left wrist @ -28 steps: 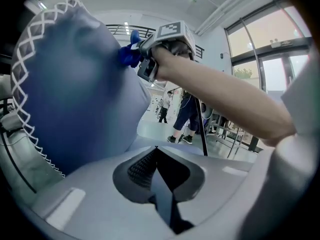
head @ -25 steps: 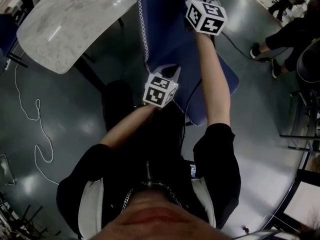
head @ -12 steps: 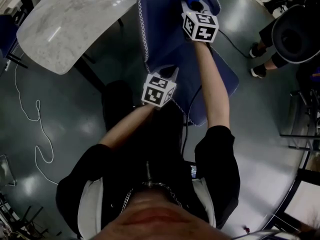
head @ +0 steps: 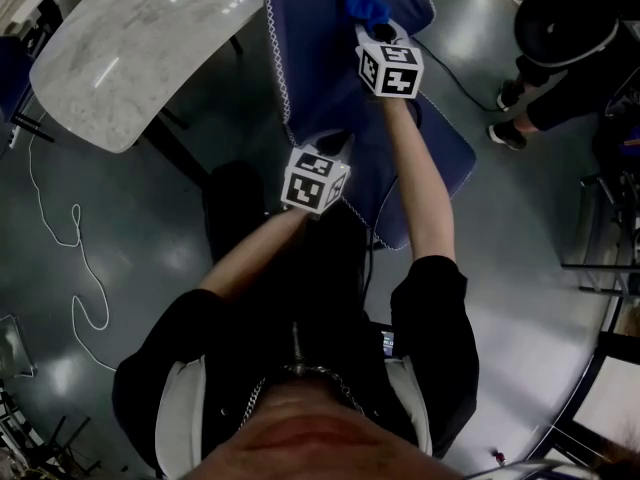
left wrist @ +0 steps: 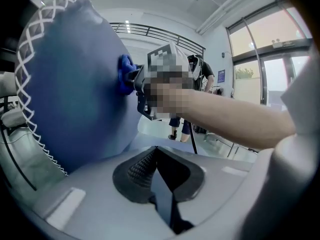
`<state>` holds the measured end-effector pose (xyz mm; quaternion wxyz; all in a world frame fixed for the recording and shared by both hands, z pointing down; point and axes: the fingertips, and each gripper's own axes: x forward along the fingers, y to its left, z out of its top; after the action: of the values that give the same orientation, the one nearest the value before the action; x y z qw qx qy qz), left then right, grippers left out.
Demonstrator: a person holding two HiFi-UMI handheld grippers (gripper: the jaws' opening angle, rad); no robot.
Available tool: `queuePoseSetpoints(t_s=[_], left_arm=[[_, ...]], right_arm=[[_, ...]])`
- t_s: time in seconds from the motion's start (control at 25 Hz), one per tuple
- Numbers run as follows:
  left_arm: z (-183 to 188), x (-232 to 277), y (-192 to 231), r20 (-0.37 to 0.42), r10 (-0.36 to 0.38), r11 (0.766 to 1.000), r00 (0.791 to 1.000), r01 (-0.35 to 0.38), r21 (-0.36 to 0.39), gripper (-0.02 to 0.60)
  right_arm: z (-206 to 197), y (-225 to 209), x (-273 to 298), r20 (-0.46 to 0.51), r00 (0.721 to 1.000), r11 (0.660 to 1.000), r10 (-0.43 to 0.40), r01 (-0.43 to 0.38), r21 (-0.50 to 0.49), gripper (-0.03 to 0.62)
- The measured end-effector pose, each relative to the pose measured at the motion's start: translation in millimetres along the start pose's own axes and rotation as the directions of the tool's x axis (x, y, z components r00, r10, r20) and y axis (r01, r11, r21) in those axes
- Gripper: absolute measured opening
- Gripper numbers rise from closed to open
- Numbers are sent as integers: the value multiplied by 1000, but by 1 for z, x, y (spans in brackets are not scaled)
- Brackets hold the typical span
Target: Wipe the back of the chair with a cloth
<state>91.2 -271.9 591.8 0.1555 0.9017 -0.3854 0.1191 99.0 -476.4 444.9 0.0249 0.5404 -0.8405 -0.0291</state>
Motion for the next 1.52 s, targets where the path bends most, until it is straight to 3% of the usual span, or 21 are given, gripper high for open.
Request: queuePoseSetpoints(t_s=[0.6, 0.96, 1.16, 1.32, 1.4, 1.52], left_arm=[[-13, 1, 7, -17, 13, 1000, 1000, -14, -20, 2], [-15, 0, 9, -20, 16, 999, 1000, -16, -27, 2], [-16, -2, 11, -22, 18, 999, 1000, -19, -27, 2], [-15, -3, 13, -19, 30, 999, 999, -31, -25, 2], [-16, -5, 17, -20, 39, 999, 999, -39, -25, 2], [-15, -7, 22, -18, 53, 998, 998, -53, -25, 2]], right_arm=[[-99, 7, -19, -166, 986, 998, 13, -2, 64, 100], [-133, 12, -24, -260, 965, 998, 35, -19, 64, 100], [-152, 14, -27, -326, 944, 997, 52, -32, 68, 101], [-172, 12, -34, -414, 906, 995, 91, -62, 82, 101], [-163, 5, -39, -394, 916, 995, 79, -50, 83, 98], [-105, 0, -45, -247, 967, 995, 56, -33, 98, 97]])
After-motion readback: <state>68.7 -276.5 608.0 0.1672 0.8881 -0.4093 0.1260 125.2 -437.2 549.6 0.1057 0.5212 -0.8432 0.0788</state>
